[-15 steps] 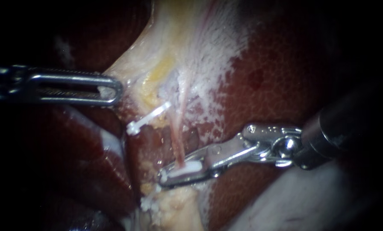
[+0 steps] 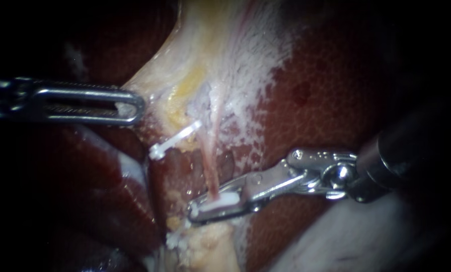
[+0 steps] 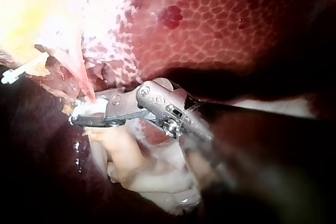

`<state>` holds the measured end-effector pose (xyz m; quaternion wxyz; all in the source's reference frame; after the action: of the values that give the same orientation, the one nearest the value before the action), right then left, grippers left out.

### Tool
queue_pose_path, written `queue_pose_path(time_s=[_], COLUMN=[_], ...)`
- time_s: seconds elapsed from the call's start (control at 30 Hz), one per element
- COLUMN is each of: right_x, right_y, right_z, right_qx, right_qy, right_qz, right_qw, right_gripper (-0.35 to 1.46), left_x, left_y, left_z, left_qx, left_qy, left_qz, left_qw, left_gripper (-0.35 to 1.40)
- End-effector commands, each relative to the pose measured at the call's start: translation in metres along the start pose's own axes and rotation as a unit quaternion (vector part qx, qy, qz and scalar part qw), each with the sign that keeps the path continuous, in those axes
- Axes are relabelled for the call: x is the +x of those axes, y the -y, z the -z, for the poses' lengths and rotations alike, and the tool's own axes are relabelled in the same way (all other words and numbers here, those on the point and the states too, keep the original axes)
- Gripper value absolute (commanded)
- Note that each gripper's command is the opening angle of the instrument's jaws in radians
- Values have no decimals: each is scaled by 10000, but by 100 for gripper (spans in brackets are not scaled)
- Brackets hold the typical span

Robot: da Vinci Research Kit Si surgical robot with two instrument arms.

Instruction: Going back second clip right tube

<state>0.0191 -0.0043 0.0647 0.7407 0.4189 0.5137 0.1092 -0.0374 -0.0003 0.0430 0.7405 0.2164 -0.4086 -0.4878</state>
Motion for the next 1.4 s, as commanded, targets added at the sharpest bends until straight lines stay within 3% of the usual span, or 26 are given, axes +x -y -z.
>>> queue_pose_path(time_s=[0.03,0.23,0.43,0.8,1.4], right_x=[-1,1,1,-9,-8], right_y=[-2,-4,-9,-4,33], right_z=[1,1,3,22,107], right_qx=[-42,-462,-709,-656,-1007], right_qy=[-26,-167,-205,-192,-300], right_qz=[183,1008,1519,1620,1710], right_qw=[9998,9937,9856,9844,9797], right_gripper=[34,56,60,60,60], left_x=[0,0,0,1,9], left_y=[0,0,0,0,-12], left_z=[0,1,2,2,-6], left_qx=[0,2,2,2,28], left_qy=[1,0,0,0,-6], left_qz=[-1,-3,-3,-4,-35], left_qw=[10000,10000,10000,10000,10000], left_gripper=[-35,-35,-35,-35,-35])
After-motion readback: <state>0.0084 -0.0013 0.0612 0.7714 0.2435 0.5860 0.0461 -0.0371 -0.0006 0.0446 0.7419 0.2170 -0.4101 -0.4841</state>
